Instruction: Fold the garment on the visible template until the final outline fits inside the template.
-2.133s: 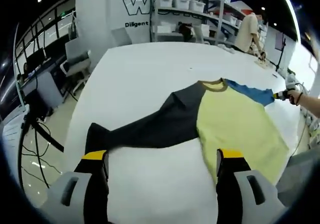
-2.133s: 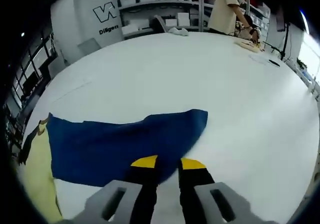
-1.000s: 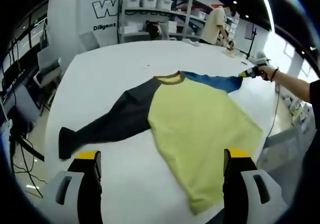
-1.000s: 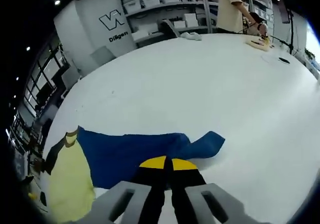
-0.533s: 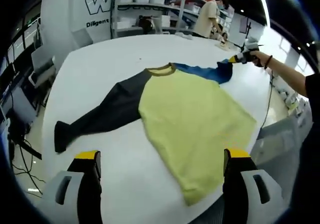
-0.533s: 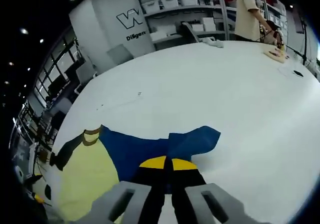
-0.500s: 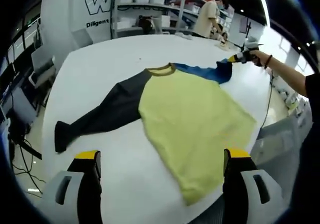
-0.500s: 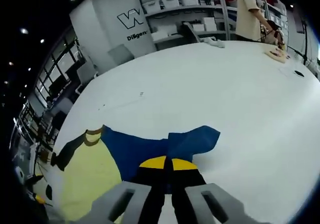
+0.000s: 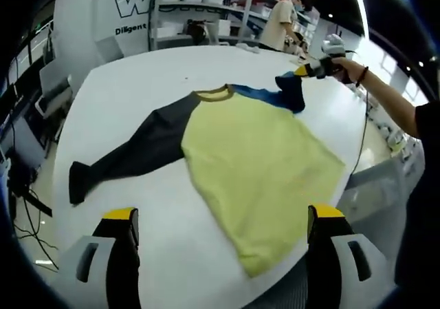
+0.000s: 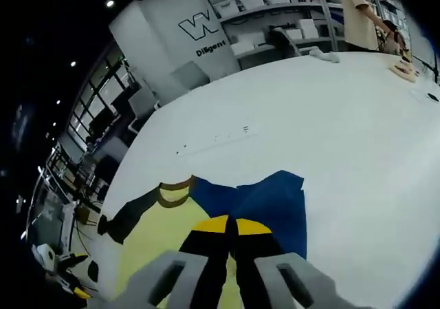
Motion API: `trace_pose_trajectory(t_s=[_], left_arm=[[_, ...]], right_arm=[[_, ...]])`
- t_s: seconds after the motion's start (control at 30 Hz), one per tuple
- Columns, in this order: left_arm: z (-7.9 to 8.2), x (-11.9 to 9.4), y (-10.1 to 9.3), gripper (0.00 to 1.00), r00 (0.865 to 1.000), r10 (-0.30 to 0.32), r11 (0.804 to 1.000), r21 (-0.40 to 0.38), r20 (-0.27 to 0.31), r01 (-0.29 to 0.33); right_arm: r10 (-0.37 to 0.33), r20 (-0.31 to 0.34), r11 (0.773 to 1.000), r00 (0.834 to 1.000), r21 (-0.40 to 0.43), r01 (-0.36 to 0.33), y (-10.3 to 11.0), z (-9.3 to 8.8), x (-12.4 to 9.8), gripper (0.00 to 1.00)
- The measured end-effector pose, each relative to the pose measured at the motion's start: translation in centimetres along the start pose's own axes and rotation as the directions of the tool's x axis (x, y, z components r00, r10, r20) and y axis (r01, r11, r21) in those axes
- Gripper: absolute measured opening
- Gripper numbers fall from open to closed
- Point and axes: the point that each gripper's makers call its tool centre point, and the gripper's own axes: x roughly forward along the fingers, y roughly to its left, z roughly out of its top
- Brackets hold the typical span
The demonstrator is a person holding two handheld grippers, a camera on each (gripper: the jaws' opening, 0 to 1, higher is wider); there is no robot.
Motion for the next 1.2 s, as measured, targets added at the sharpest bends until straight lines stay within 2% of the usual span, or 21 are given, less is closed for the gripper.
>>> trace_pose_trajectory(t_s=[0.3, 0.33, 0.47, 0.7, 0.87, 1.0, 1.2], left_arm=[[0.0, -0.1, -0.1, 0.99, 1.000, -0.001, 1.000, -0.012, 0.002, 0.001], [-0.1, -0.1, -0.1, 0.99, 1.000, -0.001, 1.000, -0.008, 0.001, 0.001], [-0.7, 0.0, -0.1, 0.99, 1.000, 0.000, 1.000, -0.006, -0.012, 0.000], [-1.0, -0.2, 0.2, 0.99, 1.000, 0.006, 1.000, -0.011, -0.015, -0.006], [-0.9, -0.2, 0.4, 0.99, 1.000, 0.010, 1.000, -0.011, -0.014, -0.010], [-0.7, -0.4, 0.1, 0.99, 1.000, -0.013, 1.000, -0.026, 0.005, 0.013], [-0.9, -0.5, 0.2, 0.99, 1.000, -0.017, 0.999, -0.033, 0.007, 0.017]], right_arm=[[0.099, -0.003, 0.995, 0.995, -0.027, -0.099, 6.1, -0.2, 1.4, 0.00], [0.116, -0.007, 0.993, 0.993, -0.034, -0.116, 7.2, -0.3, 1.7, 0.00], [0.142, -0.042, 0.985, 0.989, -0.091, -0.145, 10.9, -2.4, 2.5, 0.00], [0.151, -0.076, 0.973, 0.986, -0.163, -0.162, 13.7, -4.0, 3.3, 0.00], [0.158, -0.078, 0.967, 0.984, -0.192, -0.170, 15.5, -4.6, 3.8, 0.00], [0.154, -0.081, 0.957, 0.985, -0.237, -0.169, 17.0, -5.1, 4.2, 0.00], [0.117, -0.096, 0.929, 0.988, -0.341, -0.143, 18.1, -5.0, 5.6, 0.00]])
